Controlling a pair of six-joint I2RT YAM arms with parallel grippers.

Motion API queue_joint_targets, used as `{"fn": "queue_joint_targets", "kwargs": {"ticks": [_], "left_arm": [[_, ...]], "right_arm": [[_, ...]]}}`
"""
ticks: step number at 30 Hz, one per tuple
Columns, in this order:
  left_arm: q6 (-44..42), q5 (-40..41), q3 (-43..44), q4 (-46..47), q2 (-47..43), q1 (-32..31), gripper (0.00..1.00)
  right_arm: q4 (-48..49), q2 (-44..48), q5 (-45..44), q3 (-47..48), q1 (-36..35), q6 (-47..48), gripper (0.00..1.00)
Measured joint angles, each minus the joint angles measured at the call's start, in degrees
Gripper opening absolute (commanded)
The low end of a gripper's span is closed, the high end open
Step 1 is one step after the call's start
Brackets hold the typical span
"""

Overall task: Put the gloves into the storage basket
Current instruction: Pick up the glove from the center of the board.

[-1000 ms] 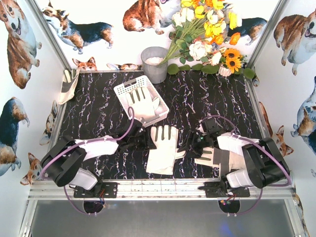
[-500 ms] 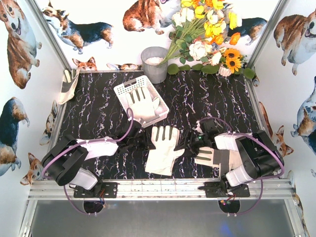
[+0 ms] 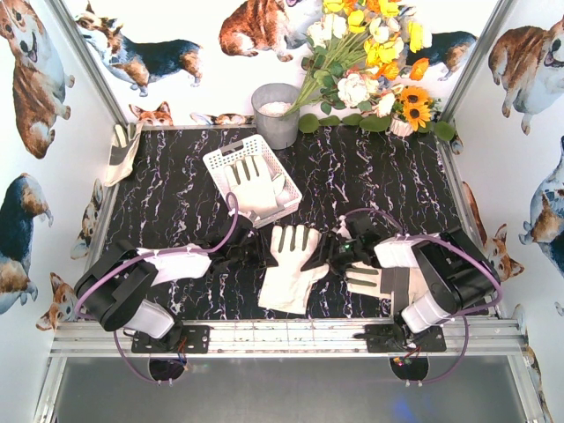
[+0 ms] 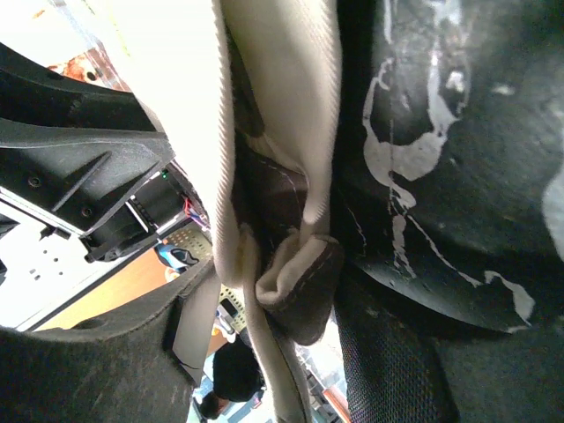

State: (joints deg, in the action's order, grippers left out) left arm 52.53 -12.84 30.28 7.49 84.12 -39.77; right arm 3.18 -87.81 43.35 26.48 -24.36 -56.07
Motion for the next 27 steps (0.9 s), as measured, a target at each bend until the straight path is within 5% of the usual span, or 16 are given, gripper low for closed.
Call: {"fn": "queue_joint_targets", "kwargs": {"ticks": [12, 27], "left_arm": [[0.63, 0.04, -0.74, 0.15, -0.39, 0.00, 0.17], [1.49, -3.98, -2.71, 5.57, -2.38, -0.26, 0.00]], "right_arm": [[0.48, -2.49, -2.47, 0.39, -1.05, -0.72, 0.00], [-9.55, 5.16, -7.08, 1.60, -1.27, 4.81, 0.00]]}}
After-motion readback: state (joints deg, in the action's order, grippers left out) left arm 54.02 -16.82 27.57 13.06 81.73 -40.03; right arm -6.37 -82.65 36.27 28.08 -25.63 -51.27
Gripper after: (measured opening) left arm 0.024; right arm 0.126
